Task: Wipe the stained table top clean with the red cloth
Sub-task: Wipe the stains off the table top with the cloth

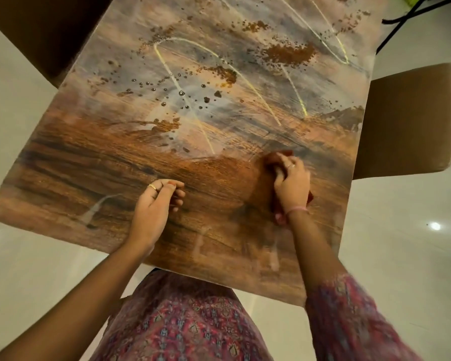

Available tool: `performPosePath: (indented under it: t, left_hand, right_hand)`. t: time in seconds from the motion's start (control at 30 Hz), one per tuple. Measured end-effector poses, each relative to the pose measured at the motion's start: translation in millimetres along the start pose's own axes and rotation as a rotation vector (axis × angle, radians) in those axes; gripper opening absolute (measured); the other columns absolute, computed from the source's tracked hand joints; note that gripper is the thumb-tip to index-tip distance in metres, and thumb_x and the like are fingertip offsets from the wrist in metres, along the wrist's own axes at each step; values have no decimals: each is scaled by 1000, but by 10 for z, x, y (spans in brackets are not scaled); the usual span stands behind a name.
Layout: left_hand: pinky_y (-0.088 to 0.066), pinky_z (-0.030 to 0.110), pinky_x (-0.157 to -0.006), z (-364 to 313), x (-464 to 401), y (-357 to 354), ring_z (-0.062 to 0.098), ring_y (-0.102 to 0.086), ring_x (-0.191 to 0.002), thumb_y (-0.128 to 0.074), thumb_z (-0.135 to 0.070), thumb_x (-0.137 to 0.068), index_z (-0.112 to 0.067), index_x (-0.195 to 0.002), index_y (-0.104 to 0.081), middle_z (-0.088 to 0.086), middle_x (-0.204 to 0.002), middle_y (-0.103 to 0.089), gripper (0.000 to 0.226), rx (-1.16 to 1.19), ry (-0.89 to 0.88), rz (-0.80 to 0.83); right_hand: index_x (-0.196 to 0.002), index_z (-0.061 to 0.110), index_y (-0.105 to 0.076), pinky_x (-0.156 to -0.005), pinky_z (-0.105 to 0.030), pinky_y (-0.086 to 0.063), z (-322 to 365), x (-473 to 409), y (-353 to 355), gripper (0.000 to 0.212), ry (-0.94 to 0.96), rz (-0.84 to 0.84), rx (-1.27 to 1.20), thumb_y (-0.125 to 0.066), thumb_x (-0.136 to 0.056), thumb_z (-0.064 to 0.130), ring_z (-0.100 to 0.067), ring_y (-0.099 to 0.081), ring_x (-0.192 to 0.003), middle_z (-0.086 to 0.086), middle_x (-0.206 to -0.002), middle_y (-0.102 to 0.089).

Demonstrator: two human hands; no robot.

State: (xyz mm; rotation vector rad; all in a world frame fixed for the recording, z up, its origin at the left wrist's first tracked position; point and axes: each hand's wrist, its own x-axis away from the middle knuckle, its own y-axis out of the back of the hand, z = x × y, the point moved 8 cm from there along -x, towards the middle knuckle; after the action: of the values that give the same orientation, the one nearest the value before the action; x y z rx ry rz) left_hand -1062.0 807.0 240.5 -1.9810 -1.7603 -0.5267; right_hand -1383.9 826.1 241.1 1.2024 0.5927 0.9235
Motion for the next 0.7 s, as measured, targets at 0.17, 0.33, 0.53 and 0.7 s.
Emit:
performPosePath:
  t: [0.17,0.33,0.53,0.7]
  left_hand:
    - [-47,16,-56,29,27,-34,8,-57,-66,-43,-15,-99,-15,-89,-64,0,-78,-64,24,10,13,-28]
    - [-47,15,-54,99,56,-189,6,-57,-64,-43,-13,-99,-13,-89,-64,0,-76,-63,23,-12,35,6]
    - [-48,16,-56,84,89,-376,8,-58,-66,-43,-14,-99,-14,-90,-64,1,-78,-63,23,-22,40,33]
    - [-47,16,-56,144,135,-464,6,-58,-64,-43,-15,-99,-18,-87,-64,-2,-76,-63,24,-37,35,62]
  right_hand:
    - [-132,20,-55,-109,-35,-24,-176,-526,69,38,-140,11,-123,-52,-94,17,-31,-44,-125,-10,-137,-47]
    - [-131,34,-54,-94,-32,-31,67,1171,-229,42,315,203,-107,-48,-91,21,-25,-51,-112,-1,-128,-55]
    - [-128,33,-58,-93,-33,-36,-672,1622,-18,41,289,214,-48,-50,-92,16,-29,-53,-103,1,-129,-56]
    - [-127,25,-59,-95,-34,-33,-649,1369,-56,43,-48,41,-148,-56,-88,6,-29,-48,-107,-5,-127,-55]
